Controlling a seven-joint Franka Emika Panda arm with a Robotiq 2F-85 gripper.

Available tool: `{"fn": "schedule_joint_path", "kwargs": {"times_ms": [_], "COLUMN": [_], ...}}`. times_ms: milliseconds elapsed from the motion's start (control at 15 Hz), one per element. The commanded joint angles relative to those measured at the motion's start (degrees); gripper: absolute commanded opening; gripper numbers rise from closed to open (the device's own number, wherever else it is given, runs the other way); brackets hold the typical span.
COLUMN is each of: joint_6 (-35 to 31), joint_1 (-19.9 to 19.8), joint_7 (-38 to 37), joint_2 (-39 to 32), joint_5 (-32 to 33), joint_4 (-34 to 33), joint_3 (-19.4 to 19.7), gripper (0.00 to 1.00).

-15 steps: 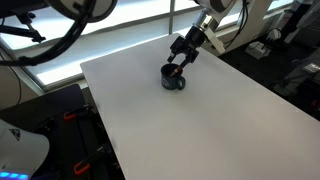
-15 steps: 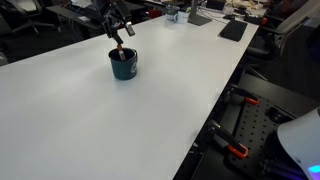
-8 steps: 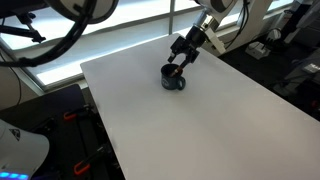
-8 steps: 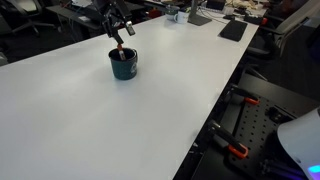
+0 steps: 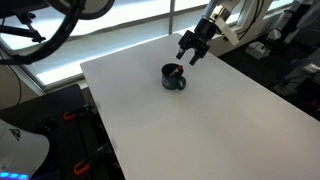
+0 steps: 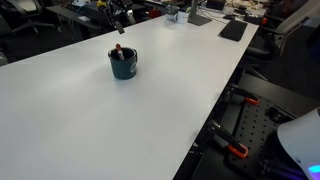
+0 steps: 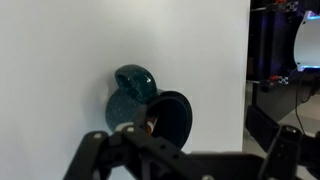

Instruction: Remove the marker from the blue cup and put it on the table

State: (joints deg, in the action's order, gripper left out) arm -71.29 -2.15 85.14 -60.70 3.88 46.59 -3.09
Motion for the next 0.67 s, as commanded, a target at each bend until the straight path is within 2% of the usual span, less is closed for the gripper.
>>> {"fn": "schedule_joint_path", "kwargs": {"times_ms": [0, 533, 600], "joint_6": [1.0, 2.1, 0.1], "joint_1": [0.2, 0.1, -0.1], "joint_7": [2.5, 14.0, 11.4], "joint_2": [-0.2, -2.3, -1.0], "joint_5": [1.3, 1.7, 0.4], "joint_4": [-2.0, -4.2, -1.1], "joint_3": [0.1, -0.1, -0.1], "gripper": [1.0, 1.0, 1.0]}}
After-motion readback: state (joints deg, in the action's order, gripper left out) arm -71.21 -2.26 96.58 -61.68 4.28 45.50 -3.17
